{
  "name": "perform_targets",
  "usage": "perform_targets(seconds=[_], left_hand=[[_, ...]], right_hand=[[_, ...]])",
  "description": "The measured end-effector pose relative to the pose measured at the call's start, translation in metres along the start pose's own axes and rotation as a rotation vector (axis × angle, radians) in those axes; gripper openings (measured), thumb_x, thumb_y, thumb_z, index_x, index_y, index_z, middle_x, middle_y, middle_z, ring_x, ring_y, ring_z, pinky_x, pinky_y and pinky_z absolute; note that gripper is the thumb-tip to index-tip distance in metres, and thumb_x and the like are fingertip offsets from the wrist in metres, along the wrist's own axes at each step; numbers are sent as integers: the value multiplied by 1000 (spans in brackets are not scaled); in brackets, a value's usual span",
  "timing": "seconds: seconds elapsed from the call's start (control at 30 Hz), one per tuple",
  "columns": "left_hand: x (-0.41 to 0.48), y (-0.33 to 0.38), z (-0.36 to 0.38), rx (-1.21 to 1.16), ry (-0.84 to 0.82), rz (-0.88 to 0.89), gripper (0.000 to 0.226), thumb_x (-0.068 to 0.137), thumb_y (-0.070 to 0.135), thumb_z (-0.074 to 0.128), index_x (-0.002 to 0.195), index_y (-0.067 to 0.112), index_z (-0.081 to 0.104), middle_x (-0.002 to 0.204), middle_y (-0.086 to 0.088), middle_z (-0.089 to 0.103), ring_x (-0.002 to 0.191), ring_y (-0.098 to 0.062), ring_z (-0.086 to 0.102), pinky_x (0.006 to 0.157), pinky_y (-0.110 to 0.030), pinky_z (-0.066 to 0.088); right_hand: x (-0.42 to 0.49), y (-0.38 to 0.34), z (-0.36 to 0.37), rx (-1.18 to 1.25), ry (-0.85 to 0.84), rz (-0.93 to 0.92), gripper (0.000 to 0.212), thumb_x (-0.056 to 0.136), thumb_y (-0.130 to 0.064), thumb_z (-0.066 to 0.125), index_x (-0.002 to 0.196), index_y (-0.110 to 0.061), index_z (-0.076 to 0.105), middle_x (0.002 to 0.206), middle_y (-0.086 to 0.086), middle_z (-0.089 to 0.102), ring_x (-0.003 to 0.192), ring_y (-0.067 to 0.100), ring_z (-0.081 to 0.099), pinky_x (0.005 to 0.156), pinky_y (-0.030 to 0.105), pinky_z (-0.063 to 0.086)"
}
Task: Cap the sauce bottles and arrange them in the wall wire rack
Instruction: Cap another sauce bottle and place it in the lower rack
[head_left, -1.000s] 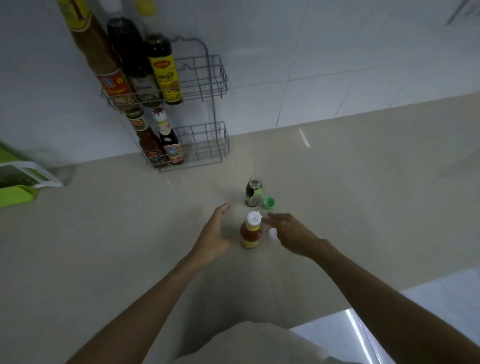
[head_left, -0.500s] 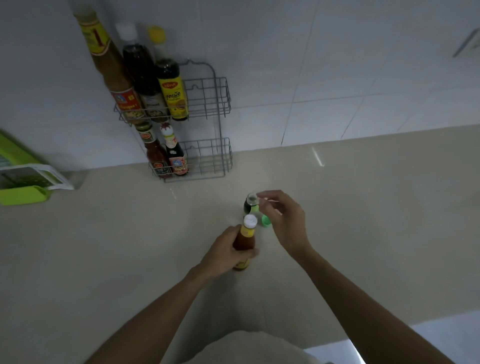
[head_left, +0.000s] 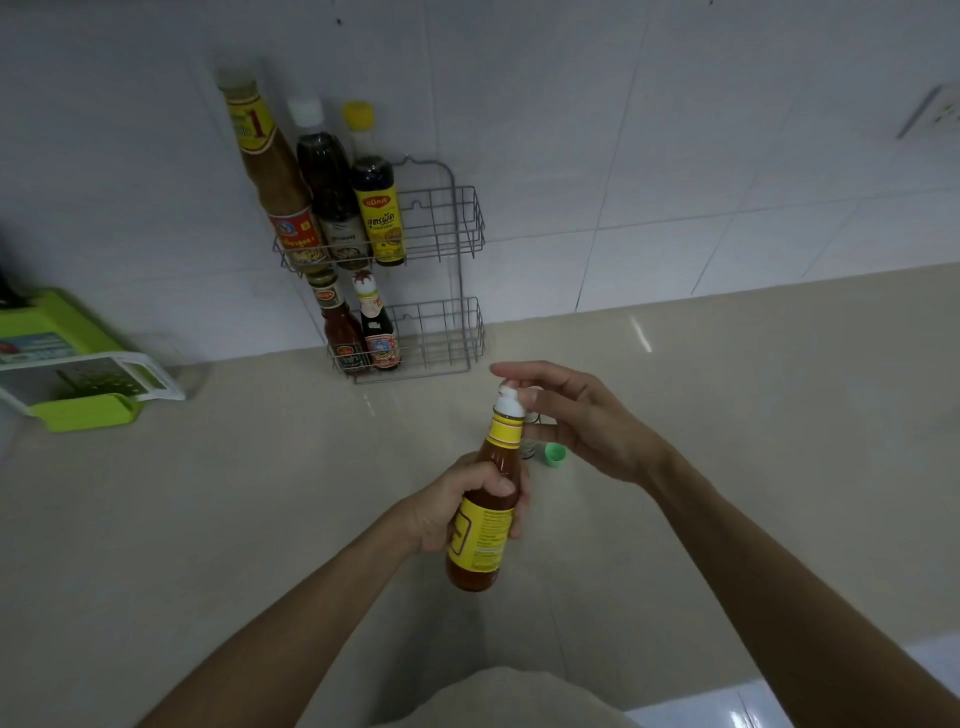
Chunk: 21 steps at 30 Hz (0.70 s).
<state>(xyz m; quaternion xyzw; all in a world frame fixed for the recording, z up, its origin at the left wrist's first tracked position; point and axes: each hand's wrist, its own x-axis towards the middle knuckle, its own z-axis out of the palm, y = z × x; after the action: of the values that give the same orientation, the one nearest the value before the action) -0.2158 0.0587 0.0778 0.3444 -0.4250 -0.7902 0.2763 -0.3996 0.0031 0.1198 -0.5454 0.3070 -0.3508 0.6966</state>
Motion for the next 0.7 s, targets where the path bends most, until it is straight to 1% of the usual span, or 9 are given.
perform_targets(seconds=[0.07, 0.17, 0.23, 0.33, 0.43, 0.53, 0.57, 0.63, 0.7], left_hand=[[-4, 5, -2, -64, -78, -37, 28, 63, 26, 65, 82, 7, 61, 64, -10, 61, 54, -24, 60, 62, -32, 49], [-10, 10, -9, -88, -169, -74, 34, 63, 33, 71, 81, 6, 60, 62, -9, 61, 51, -24, 59, 63, -33, 46], [-14, 12, -13, -70, -212, -100, 33, 65, 33, 69, 81, 6, 59, 62, -9, 61, 51, -25, 59, 64, -33, 45], [-17, 15, -16, -33, -242, -125, 32, 65, 33, 69, 81, 6, 60, 62, -9, 61, 51, -24, 60, 65, -33, 45], [-22, 18, -16, -39, -311, -137, 30, 66, 32, 68, 81, 7, 60, 62, -9, 62, 52, -24, 62, 63, -31, 46], [-27, 20, -14, -64, -396, -159, 30, 67, 31, 67, 82, 6, 60, 62, -8, 63, 53, -23, 63, 62, -29, 47], [-28, 20, -14, -77, -400, -163, 30, 67, 31, 67, 82, 6, 59, 62, -8, 63, 52, -23, 63, 61, -28, 48], [-30, 23, -14, -68, -343, -168, 27, 66, 28, 67, 80, 6, 59, 61, -8, 62, 51, -23, 62, 60, -27, 48], [-30, 29, -15, 35, -223, -156, 21, 67, 23, 63, 79, 6, 59, 62, -10, 61, 50, -23, 60, 58, -28, 48]], right_hand=[[-3, -12, -4, -38, -86, 29, 33, 95, -17, 59, 128, -13, 61, 123, -4, 64, 116, 17, 61, 94, 31, 51], [-6, -30, -7, -191, -152, 55, 31, 96, -11, 57, 127, -10, 61, 126, 0, 64, 120, 24, 61, 99, 37, 50], [-6, -36, -4, -294, -144, 40, 30, 95, -7, 57, 124, -5, 62, 123, -1, 66, 116, 24, 63, 97, 38, 53], [-5, -40, 5, -333, -129, -2, 28, 93, -1, 58, 120, 3, 62, 116, -6, 69, 110, 21, 66, 89, 29, 55], [-4, -50, 8, -451, -192, -41, 28, 88, 2, 63, 115, 2, 66, 108, -9, 71, 101, 13, 68, 84, 24, 53], [-1, -59, 9, -545, -248, -15, 22, 81, 4, 70, 101, -5, 69, 103, -1, 72, 88, 8, 68, 81, 23, 53], [-1, -61, 11, -581, -271, -18, 19, 82, 2, 71, 98, -9, 68, 100, 2, 72, 85, 8, 67, 78, 24, 54], [-2, -64, 18, -723, -304, -64, 8, 91, -14, 65, 97, -12, 62, 92, 3, 70, 79, 9, 65, 66, 23, 54], [-5, -56, 25, -1008, -252, -185, 22, 98, -36, 49, 89, -17, 51, 75, 1, 64, 67, 13, 61, 56, 27, 49]])
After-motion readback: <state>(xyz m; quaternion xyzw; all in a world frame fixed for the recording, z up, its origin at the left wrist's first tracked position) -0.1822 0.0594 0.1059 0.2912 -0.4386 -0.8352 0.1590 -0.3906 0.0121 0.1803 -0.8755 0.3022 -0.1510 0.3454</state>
